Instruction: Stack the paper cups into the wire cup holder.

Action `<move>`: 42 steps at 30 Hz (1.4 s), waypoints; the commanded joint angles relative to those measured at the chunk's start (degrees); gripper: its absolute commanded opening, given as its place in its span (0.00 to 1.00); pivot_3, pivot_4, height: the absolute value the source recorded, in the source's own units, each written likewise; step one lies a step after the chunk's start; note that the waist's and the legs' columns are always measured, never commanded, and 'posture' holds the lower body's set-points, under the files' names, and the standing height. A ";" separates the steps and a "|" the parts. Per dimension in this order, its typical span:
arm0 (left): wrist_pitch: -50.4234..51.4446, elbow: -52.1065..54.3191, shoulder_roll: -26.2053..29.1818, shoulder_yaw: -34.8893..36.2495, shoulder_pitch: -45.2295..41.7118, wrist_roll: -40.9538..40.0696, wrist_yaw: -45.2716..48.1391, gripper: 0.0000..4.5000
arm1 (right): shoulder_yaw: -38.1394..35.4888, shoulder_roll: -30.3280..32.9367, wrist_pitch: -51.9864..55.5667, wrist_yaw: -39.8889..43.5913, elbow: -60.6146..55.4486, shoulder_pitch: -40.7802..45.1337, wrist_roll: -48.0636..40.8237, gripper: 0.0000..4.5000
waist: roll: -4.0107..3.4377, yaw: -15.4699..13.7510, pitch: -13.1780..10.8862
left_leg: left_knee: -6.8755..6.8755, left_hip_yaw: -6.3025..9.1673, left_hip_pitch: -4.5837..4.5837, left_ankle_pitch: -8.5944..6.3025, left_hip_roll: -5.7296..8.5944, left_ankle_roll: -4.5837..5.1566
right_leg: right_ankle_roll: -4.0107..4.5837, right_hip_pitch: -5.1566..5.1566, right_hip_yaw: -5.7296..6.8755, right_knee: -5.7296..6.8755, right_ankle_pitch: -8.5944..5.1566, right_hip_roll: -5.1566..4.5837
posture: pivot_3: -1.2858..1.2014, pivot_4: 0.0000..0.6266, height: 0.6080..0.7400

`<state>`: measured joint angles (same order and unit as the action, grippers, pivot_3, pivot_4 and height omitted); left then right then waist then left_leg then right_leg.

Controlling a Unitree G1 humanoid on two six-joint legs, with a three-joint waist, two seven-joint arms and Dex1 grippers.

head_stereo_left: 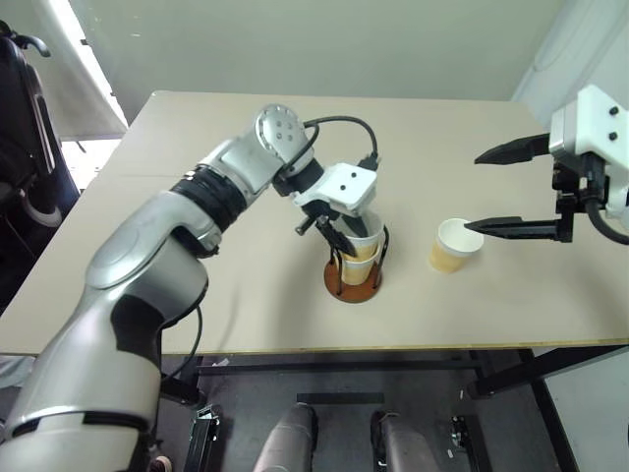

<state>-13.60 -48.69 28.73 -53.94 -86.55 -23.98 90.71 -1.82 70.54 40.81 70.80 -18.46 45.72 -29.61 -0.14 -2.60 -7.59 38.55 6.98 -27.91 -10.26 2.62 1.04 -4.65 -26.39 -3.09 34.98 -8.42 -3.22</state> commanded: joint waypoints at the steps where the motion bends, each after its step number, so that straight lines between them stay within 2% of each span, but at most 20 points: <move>1: 0.44 -1.47 -1.47 5.62 -2.06 0.71 1.79 0.68 | -2.15 0.59 -0.85 -0.28 -0.13 0.30 0.32 1.00 | 0.00 -0.09 0.00 | 0.00 0.00 0.00 -0.01 0.00 0.01 | -0.05 0.00 0.00 -0.01 0.03 -0.02 | 0.52 0.24 1.00; 2: 1.31 -1.83 -1.76 6.83 -2.28 0.68 1.79 0.75 | -2.08 0.46 -1.02 -0.33 0.01 0.14 0.45 1.00 | 0.00 -0.09 0.00 | 0.00 -0.01 0.00 -0.01 0.00 0.02 | -0.07 0.00 0.00 -0.01 0.04 -0.02 | 0.52 0.24 1.00; 8: 9.57 -5.49 0.10 16.77 -4.15 -0.35 1.79 0.75 | -0.10 -0.86 -3.31 -0.77 1.06 -2.97 2.86 1.00 | 0.00 -0.03 0.00 | 0.00 -0.04 0.00 -0.01 -0.01 0.03 | -0.29 -0.01 -0.02 -0.02 0.17 -0.01 | 0.52 0.24 1.00; 11: 12.62 -5.43 1.30 19.31 -4.00 -0.03 1.79 0.75 | 0.64 -1.29 -4.05 -0.51 0.91 -4.18 3.78 1.00 | -0.04 0.13 0.01 | -0.01 -0.05 0.03 -0.01 -0.03 0.03 | -0.29 -0.01 -0.02 -0.01 0.16 0.01 | 0.52 0.24 1.00; 15: 18.73 -3.05 7.16 22.05 -2.35 -1.44 1.79 0.75 | 7.38 -2.50 -11.51 0.53 4.42 -6.96 11.72 1.00 | -0.05 0.41 0.01 | -0.01 -0.07 0.03 0.00 -0.03 0.05 | -0.24 -0.03 -0.04 -0.03 0.14 0.03 | 0.52 0.24 1.00; 24: 29.06 9.46 15.00 25.85 6.12 -5.68 1.79 0.75 | 15.78 -7.37 -24.53 4.15 18.26 -2.12 23.74 1.00 | -0.12 0.56 -0.02 | 0.06 -0.12 0.01 0.09 -0.03 0.14 | -0.16 -0.10 -0.09 0.01 0.26 0.04 | 0.52 0.24 1.00; 36: 36.03 19.14 16.28 33.33 13.77 -3.46 1.79 0.75 | 22.98 -14.53 -39.33 8.02 37.27 3.60 36.79 1.00 | -0.13 1.01 -0.02 | -0.11 -0.09 0.09 0.62 -0.11 0.03 | 0.49 -0.12 -0.10 0.01 0.67 0.07 | 0.52 0.24 1.00; 39: 36.85 20.61 16.37 34.46 15.23 -2.73 1.79 0.76 | 23.69 -17.09 -40.91 7.60 40.88 5.26 39.04 0.86 | -0.13 1.07 -0.02 | -0.35 -0.09 0.22 0.82 -0.11 -0.02 | 0.66 -0.12 -0.12 0.01 0.79 0.07 | 0.52 0.24 1.00; 42: 37.37 21.88 16.60 35.17 16.61 -2.24 1.79 0.76 | 23.72 -18.94 -41.33 7.93 42.76 6.64 40.44 0.62 | -0.14 1.17 -0.02 | -0.56 -0.09 0.37 0.92 -0.14 -0.13 | 0.75 -0.11 -0.13 0.04 0.85 0.08 | 0.52 0.24 1.00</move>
<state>23.24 -28.89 44.49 -20.78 -69.84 -26.78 90.79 22.36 51.52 0.29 78.72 24.11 50.28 10.00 -0.27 -1.43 -7.61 37.94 6.89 -27.50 -9.33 2.45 0.88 -3.87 -26.50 -3.21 35.02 -7.56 -3.12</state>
